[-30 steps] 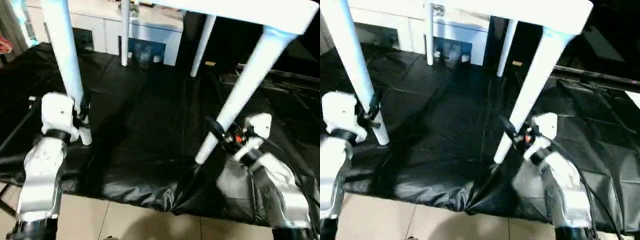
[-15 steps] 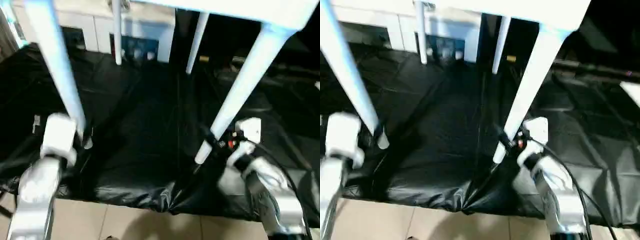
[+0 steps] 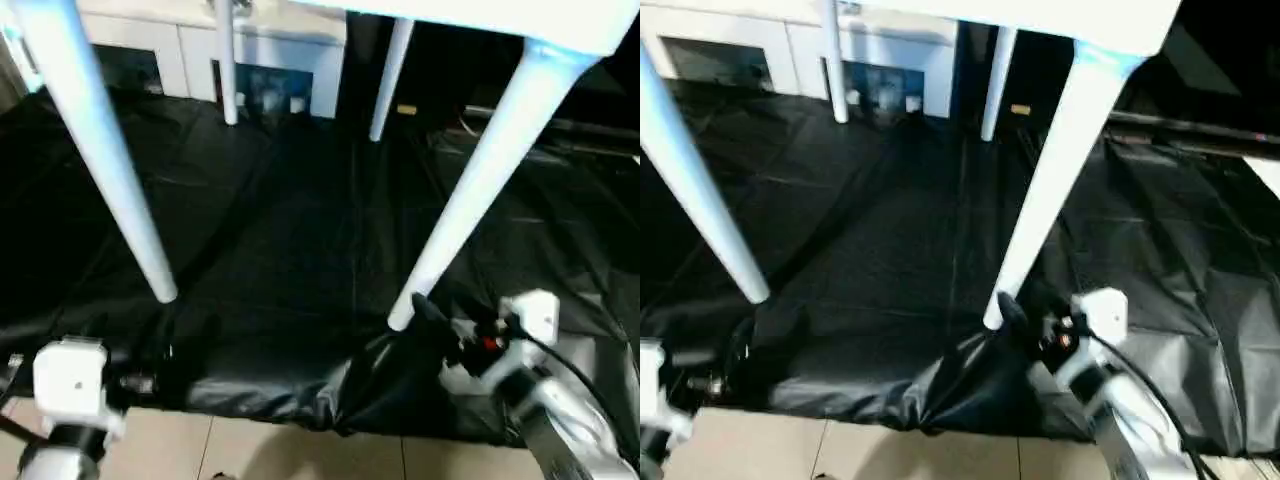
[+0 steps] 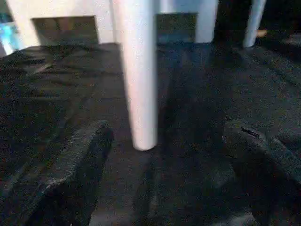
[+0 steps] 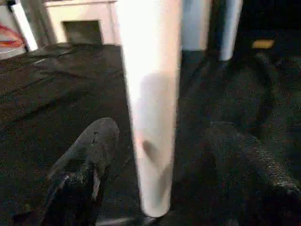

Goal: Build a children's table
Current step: Flip table

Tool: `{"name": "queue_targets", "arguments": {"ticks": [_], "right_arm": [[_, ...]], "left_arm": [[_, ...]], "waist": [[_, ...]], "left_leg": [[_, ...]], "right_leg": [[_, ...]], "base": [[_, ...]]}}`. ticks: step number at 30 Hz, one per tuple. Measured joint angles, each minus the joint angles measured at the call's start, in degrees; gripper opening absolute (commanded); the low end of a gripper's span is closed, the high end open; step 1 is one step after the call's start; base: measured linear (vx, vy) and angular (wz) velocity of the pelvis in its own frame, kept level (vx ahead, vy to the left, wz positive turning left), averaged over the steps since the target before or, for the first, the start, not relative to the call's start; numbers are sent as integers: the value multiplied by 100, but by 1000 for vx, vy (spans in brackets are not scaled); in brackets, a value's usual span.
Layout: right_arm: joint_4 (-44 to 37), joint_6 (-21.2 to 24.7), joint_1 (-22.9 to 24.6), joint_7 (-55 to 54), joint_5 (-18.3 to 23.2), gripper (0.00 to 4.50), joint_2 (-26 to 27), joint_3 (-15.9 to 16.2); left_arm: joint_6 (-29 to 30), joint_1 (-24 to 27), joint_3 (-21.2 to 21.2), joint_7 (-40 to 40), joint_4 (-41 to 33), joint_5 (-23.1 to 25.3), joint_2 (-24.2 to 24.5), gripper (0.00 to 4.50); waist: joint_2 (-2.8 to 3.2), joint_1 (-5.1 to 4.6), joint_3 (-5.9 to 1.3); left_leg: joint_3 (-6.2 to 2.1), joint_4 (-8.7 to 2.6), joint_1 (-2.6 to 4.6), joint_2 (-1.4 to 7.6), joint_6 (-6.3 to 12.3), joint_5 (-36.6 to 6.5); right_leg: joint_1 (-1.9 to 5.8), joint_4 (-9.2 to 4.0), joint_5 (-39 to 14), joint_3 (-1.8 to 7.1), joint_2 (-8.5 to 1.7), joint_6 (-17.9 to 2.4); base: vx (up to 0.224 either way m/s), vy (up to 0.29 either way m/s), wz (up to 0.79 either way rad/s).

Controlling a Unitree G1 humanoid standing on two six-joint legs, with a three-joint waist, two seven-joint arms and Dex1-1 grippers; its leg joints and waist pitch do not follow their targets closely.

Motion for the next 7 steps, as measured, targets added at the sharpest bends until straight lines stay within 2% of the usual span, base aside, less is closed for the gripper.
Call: {"name": "queue_targets", "arguments": {"ticks": [3,7], "right_arm": [[-98,198,-18,-125,36,342,-44,-89],[-190,339,-70,-156,111,342,-97,26]], "left_arm": [[253,-73,-174,177,-98,26,-157,423],[293,-159,-290,322,-116,195,-240,423]], "waist": [[-10,-68,-3],[-53,-174,-25]], "left_leg": [[-13,7,-2,-2,0,0],[-16,10,0,-4,0,0]], "right_leg": [[7,-13,2,1,0,4],[14,-12,4,-3,1,7]], "base": [[0,0,0],[0,0,0]]}}
